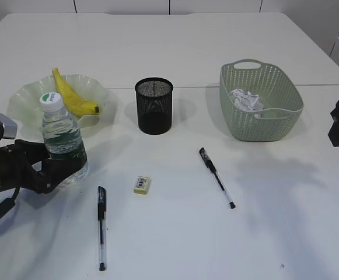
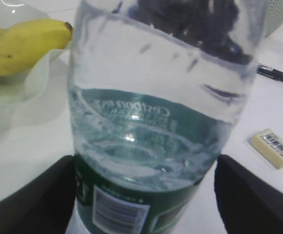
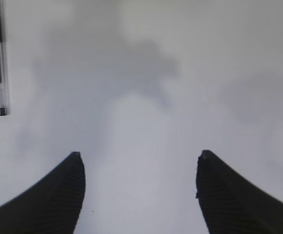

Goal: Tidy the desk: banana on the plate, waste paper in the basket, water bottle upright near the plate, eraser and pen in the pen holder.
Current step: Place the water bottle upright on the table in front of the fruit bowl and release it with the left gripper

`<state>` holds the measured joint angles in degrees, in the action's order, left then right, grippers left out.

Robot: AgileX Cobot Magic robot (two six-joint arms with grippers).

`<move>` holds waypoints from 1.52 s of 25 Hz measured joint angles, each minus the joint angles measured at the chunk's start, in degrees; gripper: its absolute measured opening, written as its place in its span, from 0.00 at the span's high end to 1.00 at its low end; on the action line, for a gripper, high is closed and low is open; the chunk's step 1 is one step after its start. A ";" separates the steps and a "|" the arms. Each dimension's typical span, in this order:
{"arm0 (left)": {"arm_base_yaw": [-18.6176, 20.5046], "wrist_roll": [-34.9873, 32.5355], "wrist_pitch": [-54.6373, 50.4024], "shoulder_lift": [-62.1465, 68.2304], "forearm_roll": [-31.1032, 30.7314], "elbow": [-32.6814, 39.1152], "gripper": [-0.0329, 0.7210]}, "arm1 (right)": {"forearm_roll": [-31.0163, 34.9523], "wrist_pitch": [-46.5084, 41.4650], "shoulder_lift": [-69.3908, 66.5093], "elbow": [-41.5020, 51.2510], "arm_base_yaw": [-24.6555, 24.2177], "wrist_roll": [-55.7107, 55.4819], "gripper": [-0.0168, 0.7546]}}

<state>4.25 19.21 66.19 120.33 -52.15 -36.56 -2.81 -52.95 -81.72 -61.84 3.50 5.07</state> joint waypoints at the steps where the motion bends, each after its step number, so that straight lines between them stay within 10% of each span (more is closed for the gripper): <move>1: 0.00 0.00 -0.14 -0.63 0.14 0.36 0.12 | 0.00 0.00 0.00 0.00 0.00 0.00 0.29; 38: 0.08 4.26 -0.14 -23.09 0.58 1.52 0.15 | 0.00 -0.68 0.00 0.00 0.00 0.22 0.29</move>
<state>4.33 23.47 66.05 97.23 -51.57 -35.04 -2.81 -53.63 -81.72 -61.84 3.50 5.29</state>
